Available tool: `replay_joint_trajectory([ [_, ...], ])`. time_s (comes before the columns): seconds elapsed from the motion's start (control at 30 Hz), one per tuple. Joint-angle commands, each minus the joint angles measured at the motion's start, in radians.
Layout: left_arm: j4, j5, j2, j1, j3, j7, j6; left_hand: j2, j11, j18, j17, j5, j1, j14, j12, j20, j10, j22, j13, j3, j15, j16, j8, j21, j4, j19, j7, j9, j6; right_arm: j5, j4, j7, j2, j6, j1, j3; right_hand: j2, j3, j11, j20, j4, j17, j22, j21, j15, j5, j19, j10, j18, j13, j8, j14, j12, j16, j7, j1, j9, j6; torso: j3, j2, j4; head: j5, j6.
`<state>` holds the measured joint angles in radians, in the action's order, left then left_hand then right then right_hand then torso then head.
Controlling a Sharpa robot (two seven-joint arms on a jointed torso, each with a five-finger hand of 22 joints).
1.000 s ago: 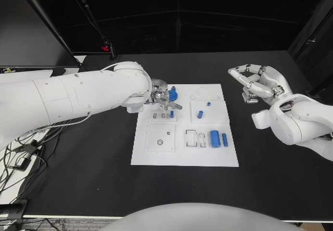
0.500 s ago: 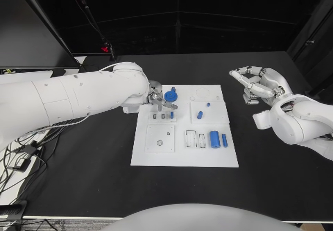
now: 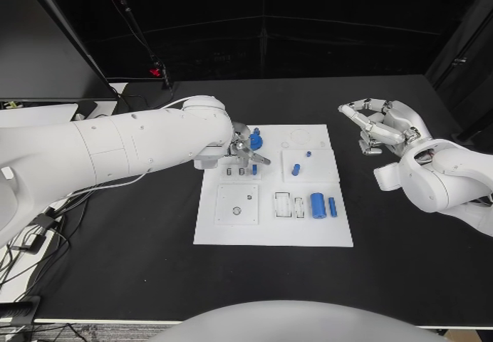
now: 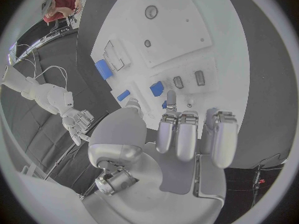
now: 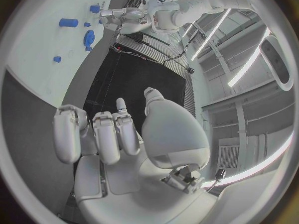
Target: Assemble the parts on the task board
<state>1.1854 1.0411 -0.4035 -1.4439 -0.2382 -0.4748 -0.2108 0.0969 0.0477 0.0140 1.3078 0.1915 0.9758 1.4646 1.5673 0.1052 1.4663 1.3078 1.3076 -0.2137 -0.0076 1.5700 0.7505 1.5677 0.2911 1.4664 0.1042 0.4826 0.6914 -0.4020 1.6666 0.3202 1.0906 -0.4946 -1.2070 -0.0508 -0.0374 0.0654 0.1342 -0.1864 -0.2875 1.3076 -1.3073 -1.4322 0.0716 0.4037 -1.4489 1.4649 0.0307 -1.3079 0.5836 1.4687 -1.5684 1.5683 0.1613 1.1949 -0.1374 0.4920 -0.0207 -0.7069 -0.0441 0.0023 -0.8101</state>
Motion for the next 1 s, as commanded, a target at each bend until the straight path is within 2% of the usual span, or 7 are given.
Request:
replay_joint_trajectory([
  [0.03,-0.011,0.007,0.011,0.002,0.001,0.013,0.007,-0.001,-0.007,-0.014,0.263,0.008,0.017,0.106,0.003,-0.005,0.104,0.263,0.263,0.002,-0.008,0.001,-0.006,0.003,-0.002,0.104,-0.002,0.004,0.006,0.004,0.000,-0.002,-0.003,0.010,-0.001,0.000,-0.006,0.006,0.007,0.002,0.000,0.263,-0.206,0.005,0.007,0.007,0.006,0.106,0.012,-0.263,0.005,0.102,-0.002,0.002,0.056,0.005,0.001,-0.005,-0.0002,0.000,0.0007,0.001,-0.002],
  [0.13,-0.020,0.006,0.018,0.007,0.001,0.013,-0.010,0.000,-0.007,-0.014,0.263,0.009,0.019,0.106,0.003,-0.005,0.104,0.263,0.263,0.002,-0.008,0.001,-0.006,0.003,-0.002,0.104,-0.002,0.005,0.006,0.004,0.001,-0.003,-0.005,0.011,-0.001,0.000,-0.007,0.007,0.008,0.002,0.000,0.263,-0.206,0.004,0.007,0.007,0.006,0.106,0.012,-0.263,0.006,0.102,-0.002,0.002,0.056,0.006,0.001,-0.005,-0.0001,0.000,0.0019,0.003,-0.006],
  [0.27,-0.030,0.006,0.027,0.020,0.001,0.023,-0.016,0.010,-0.008,-0.014,0.263,0.012,0.028,0.106,0.003,-0.005,0.104,0.263,0.263,0.004,-0.009,0.001,-0.008,0.003,-0.001,0.104,-0.003,0.009,0.012,0.004,0.004,-0.006,-0.005,0.010,-0.001,0.000,-0.007,0.007,0.008,0.002,0.000,0.263,-0.206,0.004,0.007,0.008,0.006,0.106,0.012,-0.263,0.006,0.102,-0.002,0.002,0.056,0.006,0.001,-0.005,-0.0012,0.000,-0.0004,0.000,-0.009],
  [0.37,-0.032,0.006,0.031,0.025,0.001,0.029,-0.017,0.017,-0.009,-0.014,0.263,0.015,0.038,0.106,0.003,-0.006,0.104,0.263,0.263,0.005,-0.010,0.001,-0.010,0.003,-0.001,0.104,-0.005,0.012,0.015,0.004,0.003,-0.010,-0.005,0.010,-0.001,0.000,-0.008,0.007,0.008,0.001,0.000,0.263,-0.206,0.005,0.007,0.010,0.006,0.106,0.013,-0.263,0.008,0.102,-0.002,0.002,0.057,0.008,0.001,-0.007,0.0005,0.000,0.0012,-0.002,-0.010],
  [0.57,-0.039,0.006,0.038,0.028,0.001,0.035,-0.014,0.035,-0.014,-0.014,0.263,0.027,0.065,0.106,0.003,-0.008,0.104,0.263,0.263,0.009,-0.012,0.001,-0.010,0.003,-0.001,0.104,-0.010,0.025,0.029,0.004,0.001,-0.020,-0.005,0.008,-0.001,0.000,-0.010,0.010,0.010,0.000,0.000,0.263,-0.206,0.005,0.009,0.016,0.007,0.106,0.013,-0.263,0.012,0.102,-0.002,0.002,0.058,0.011,0.002,-0.009,-0.0001,0.000,0.0010,-0.006,-0.012],
  [0.73,-0.044,0.006,0.041,0.029,0.001,0.036,-0.016,0.039,-0.015,-0.014,0.263,0.030,0.069,0.106,0.003,-0.008,0.104,0.263,0.263,0.009,-0.013,0.001,-0.010,0.003,0.000,0.104,-0.011,0.028,0.031,0.004,-0.001,-0.027,-0.006,0.007,-0.001,0.000,-0.010,0.011,0.010,-0.001,0.000,0.263,-0.205,0.005,0.009,0.019,0.007,0.106,0.013,-0.263,0.014,0.102,-0.002,0.002,0.059,0.013,0.002,-0.010,-0.0006,0.000,-0.0014,-0.007,-0.014],
  [1.0,-0.049,0.006,0.042,0.029,0.001,0.030,-0.019,0.046,-0.018,-0.014,0.263,0.032,0.069,0.106,0.003,-0.010,0.104,0.263,0.263,0.005,-0.014,0.001,-0.006,0.003,0.002,0.104,-0.014,0.036,0.041,0.004,-0.005,-0.037,-0.007,0.009,-0.001,0.000,-0.011,0.012,0.011,-0.001,0.000,0.263,-0.204,0.008,0.010,0.021,0.009,0.106,0.014,-0.263,0.015,0.102,-0.002,0.002,0.059,0.013,0.002,-0.010,-0.0002,0.001,-0.0010,-0.005,-0.017],
])
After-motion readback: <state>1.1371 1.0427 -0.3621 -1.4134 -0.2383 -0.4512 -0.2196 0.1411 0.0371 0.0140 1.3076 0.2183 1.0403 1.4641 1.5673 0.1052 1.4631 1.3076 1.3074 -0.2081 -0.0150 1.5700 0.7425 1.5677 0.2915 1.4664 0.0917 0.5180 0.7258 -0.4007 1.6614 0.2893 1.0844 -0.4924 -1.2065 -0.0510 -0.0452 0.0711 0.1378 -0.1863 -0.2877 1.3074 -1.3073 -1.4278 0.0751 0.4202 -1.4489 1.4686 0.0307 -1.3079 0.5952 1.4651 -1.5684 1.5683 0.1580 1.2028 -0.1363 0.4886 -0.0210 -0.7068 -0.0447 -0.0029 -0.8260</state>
